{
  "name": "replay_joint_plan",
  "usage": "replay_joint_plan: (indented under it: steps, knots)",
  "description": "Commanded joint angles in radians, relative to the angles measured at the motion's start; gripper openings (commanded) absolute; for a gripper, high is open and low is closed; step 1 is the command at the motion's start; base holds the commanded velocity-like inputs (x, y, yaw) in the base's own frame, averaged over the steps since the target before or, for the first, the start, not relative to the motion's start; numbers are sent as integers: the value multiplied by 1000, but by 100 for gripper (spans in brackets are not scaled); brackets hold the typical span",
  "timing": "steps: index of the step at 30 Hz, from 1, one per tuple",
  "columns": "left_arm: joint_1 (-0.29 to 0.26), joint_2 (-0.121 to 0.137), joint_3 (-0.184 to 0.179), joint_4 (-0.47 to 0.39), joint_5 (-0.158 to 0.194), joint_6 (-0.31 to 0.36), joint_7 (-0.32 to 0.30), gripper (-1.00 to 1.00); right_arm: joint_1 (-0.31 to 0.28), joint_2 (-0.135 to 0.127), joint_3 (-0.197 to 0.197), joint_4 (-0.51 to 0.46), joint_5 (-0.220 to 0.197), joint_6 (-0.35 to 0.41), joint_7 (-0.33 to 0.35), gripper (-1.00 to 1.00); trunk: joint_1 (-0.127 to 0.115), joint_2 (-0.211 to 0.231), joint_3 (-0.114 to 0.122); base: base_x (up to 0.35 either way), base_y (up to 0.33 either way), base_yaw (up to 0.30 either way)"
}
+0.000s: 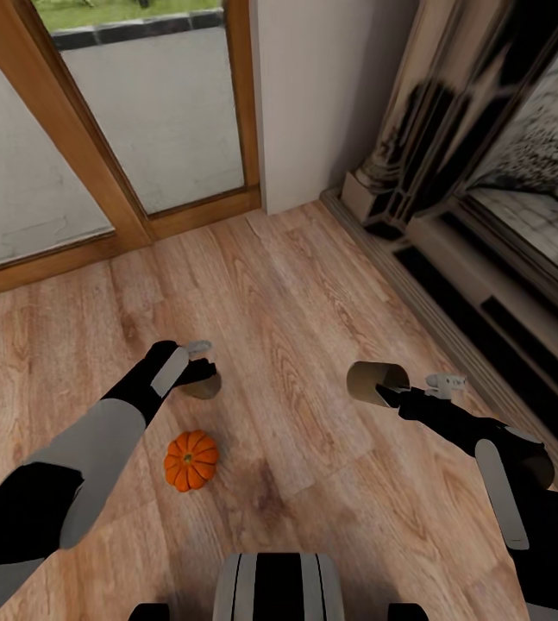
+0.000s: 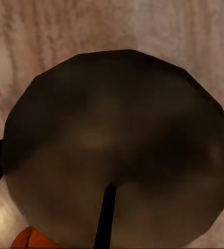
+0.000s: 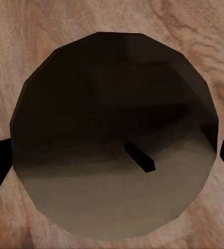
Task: Place each of the two pumpkins and all three candles from the living room inside a cabinet in the living room (use any cabinet), then make sure every cabinet is closed, and position the cauldron so it is next to a table in the living room.
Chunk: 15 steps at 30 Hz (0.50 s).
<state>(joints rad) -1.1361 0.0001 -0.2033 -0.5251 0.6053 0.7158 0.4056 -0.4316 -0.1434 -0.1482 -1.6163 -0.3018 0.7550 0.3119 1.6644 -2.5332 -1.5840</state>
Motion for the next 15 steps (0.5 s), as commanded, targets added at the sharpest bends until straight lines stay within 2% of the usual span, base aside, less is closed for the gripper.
replay_joint_plan:
  steps: [1,8,11,12,14,15]
  knots:
    - [9,1,-4,-26,7,15,6,-100,0,0,-1,-1,1,5,6,-100,0,0,3,0,0,0]
    - [38,0,-2,-112,17,41,-12,-100,3,3,1,-1,1,2,5,-100,-4,2,30,0,0,0]
    - [136,-5,1,-323,77,127,-17,-100,7,4,4,-1,1,-2,6,-100,-5,2,42,0,0,0]
    - [197,-7,6,-485,120,192,-16,-100,6,3,5,-1,1,-3,7,-100,-5,3,46,0,0,0]
    - [257,-7,24,-633,173,245,-13,-100,6,2,5,-1,1,-4,11,-100,-6,3,54,0,0,0]
    - [316,-6,55,-750,235,278,-9,-100,8,2,5,-1,1,-4,32,-100,-7,3,57,0,0,0]
